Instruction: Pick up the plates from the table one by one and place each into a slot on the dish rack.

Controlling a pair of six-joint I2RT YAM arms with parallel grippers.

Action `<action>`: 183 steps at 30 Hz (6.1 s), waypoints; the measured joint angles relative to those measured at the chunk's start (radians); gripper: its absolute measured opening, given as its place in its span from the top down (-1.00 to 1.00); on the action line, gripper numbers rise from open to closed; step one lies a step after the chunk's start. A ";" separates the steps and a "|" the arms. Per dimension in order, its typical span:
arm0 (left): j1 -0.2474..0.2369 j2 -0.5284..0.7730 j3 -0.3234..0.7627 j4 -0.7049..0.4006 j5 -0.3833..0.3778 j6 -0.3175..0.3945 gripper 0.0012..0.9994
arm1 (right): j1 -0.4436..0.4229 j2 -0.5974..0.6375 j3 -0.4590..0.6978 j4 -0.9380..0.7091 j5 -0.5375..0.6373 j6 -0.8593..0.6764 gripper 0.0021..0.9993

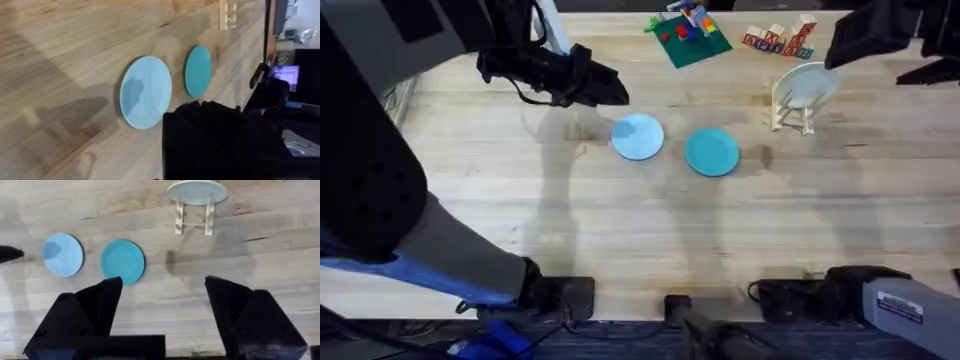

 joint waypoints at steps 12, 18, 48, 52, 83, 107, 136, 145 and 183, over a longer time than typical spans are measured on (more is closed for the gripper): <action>0.006 0.000 0.000 -0.014 -0.048 0.030 0.92 | 0.000 0.000 0.000 0.000 0.000 0.000 -0.99; 0.007 0.000 0.000 -0.022 -0.048 0.049 0.92 | 0.000 0.000 0.000 0.000 0.000 0.000 -0.99; 0.040 0.000 0.000 -0.059 -0.071 0.085 0.92 | 0.000 0.000 0.000 0.000 0.000 0.000 -0.99; 0.040 0.000 -0.008 -0.034 -0.073 0.088 0.92 | 0.000 0.000 0.000 0.000 0.000 0.000 -0.99; 0.044 0.298 -0.055 0.016 0.033 0.104 0.92 | 0.000 0.000 0.000 0.000 0.000 0.034 -0.99; 0.044 0.299 -0.055 0.022 0.037 0.103 0.92 | 0.090 0.292 0.003 0.144 -0.451 0.148 -0.99; 0.044 0.299 -0.055 0.032 0.041 0.103 0.92 | 0.415 0.663 0.003 0.417 -0.470 0.115 -0.99; 0.044 0.299 -0.055 0.032 0.041 0.103 0.92 | 0.425 0.732 0.003 0.432 -0.470 0.116 -0.99; 0.044 0.299 -0.055 0.032 0.041 0.103 0.92 | 0.454 0.783 0.003 0.517 -0.459 0.183 0.41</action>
